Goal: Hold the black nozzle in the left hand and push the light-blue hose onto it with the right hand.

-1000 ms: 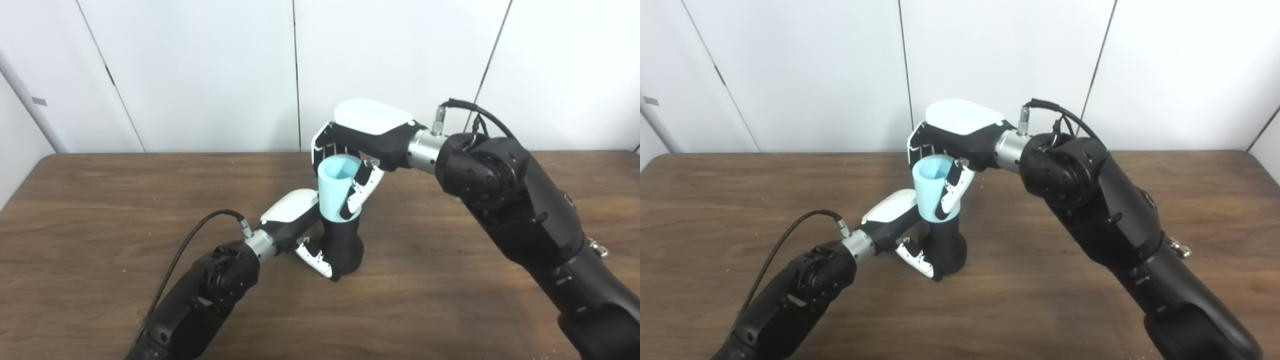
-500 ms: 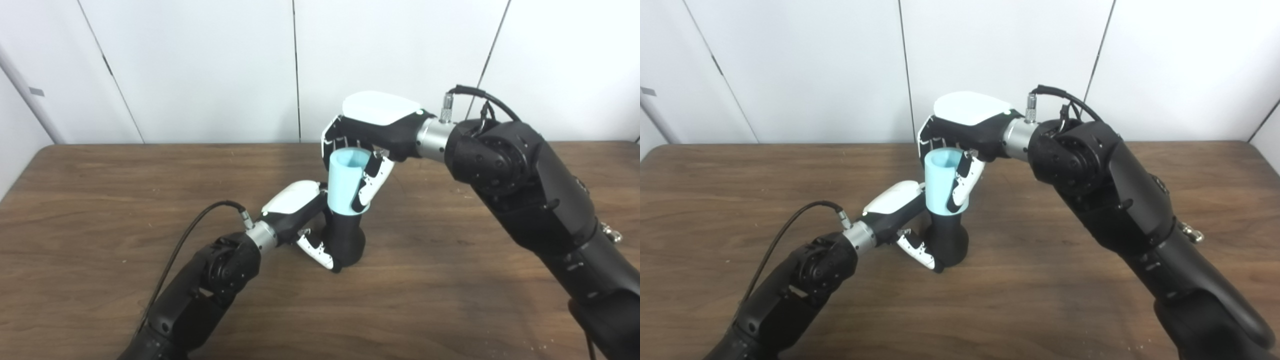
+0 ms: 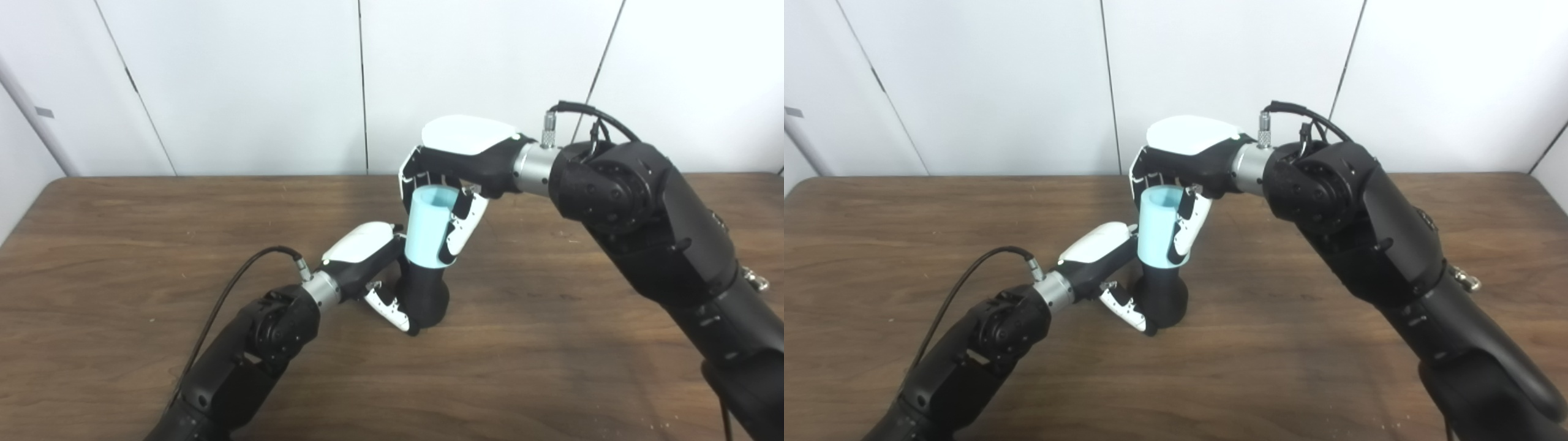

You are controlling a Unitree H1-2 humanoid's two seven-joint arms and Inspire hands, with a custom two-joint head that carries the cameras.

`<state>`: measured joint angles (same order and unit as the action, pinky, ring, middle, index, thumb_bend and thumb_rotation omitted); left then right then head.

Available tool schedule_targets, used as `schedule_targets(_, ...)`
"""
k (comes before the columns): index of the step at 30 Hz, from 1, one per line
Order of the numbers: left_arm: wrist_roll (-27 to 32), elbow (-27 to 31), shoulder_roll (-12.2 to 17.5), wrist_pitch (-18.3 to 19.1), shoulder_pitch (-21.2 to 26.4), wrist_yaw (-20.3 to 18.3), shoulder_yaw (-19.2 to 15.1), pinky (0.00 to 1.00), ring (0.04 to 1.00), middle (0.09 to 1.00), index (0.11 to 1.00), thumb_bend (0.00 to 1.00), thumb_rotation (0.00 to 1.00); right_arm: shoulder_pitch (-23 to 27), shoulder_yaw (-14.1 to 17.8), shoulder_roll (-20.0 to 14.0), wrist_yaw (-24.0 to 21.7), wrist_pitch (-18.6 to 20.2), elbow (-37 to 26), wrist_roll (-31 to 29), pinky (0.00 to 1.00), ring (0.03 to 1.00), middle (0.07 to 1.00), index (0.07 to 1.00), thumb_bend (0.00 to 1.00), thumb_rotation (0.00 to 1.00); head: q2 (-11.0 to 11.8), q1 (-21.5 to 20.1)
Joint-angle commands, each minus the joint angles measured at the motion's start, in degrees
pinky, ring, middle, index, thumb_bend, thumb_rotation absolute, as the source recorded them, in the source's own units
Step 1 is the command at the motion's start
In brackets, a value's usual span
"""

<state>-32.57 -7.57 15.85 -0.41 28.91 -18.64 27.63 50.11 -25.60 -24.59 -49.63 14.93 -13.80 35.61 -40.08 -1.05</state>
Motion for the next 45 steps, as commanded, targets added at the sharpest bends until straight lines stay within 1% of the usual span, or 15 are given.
schedule_targets(1, -0.2, -1.2, 0.3, 0.2, -0.7, -3.1, 1.4, 1.0, 0.618, 0.479, 0.486, 0.53, 0.0, 2.0, 0.8, -1.4, 0.3, -1.3, -1.3, 0.4, 0.36, 0.449, 0.476, 0.487, 0.5, 0.0, -0.2, 0.0)
schedule_targets(7, -0.5, -1.0, 0.4, 0.3, -0.7, -3.0, 1.4, 1.0, 0.618, 0.479, 0.486, 0.53, 0.0, 0.8, 0.5, -0.8, 0.5, -0.7, -2.2, 0.9, 0.35, 0.44, 0.478, 0.498, 0.5, 0.0, -0.4, 0.0)
schedule_targets(16, -0.7, -1.0, 0.4, 0.4, -0.8, -2.9, 1.4, 1.0, 0.618, 0.479, 0.486, 0.53, 0.0, -0.8, -0.1, 0.5, 1.6, -0.8, -2.2, 1.6, 0.34, 0.423, 0.48, 0.518, 0.5, 0.0, -0.4, 0.0)
schedule_targets(17, -0.7, -1.0, 0.3, 0.5, -0.8, -3.0, 1.5, 1.0, 0.618, 0.479, 0.486, 0.53, 0.0, -1.0, -0.3, 0.6, 1.5, -0.9, -2.4, 1.6, 0.34, 0.423, 0.481, 0.521, 0.5, 0.0, -0.8, 0.0)
schedule_targets(20, -0.8, -0.8, 0.2, 0.7, -0.8, -3.0, 1.5, 1.0, 0.618, 0.479, 0.486, 0.53, 0.0, -1.9, -0.5, 0.8, 2.0, -2.0, -2.5, 1.3, 0.35, 0.434, 0.489, 0.496, 0.5, 0.0, -0.8, 0.0)
schedule_targets(25, -0.9, -0.8, 0.2, 0.7, -0.7, -3.2, 1.5, 1.0, 0.618, 0.479, 0.486, 0.53, 0.0, -3.8, -0.9, 0.6, 3.1, -5.0, -1.7, 0.6, 0.37, 0.463, 0.485, 0.463, 0.5, 0.0, -1.1, 0.0)
schedule_targets(38, -0.9, -0.3, 0.3, 1.3, -0.9, -3.6, 1.6, 1.0, 0.618, 0.479, 0.486, 0.53, 0.0, -3.4, -1.7, 0.0, 2.4, -9.0, 0.2, 0.1, 0.37, 0.45, 0.506, 0.449, 0.5, 0.0, -1.4, -0.3)
schedule_targets(45, -1.1, 0.0, 0.5, 1.4, -0.9, -3.8, 1.7, 1.0, 0.618, 0.479, 0.486, 0.53, 0.0, -3.5, -2.7, -0.6, 2.0, -11.1, 0.7, 1.3, 0.36, 0.442, 0.505, 0.456, 0.5, 0.0, -1.6, -0.5)
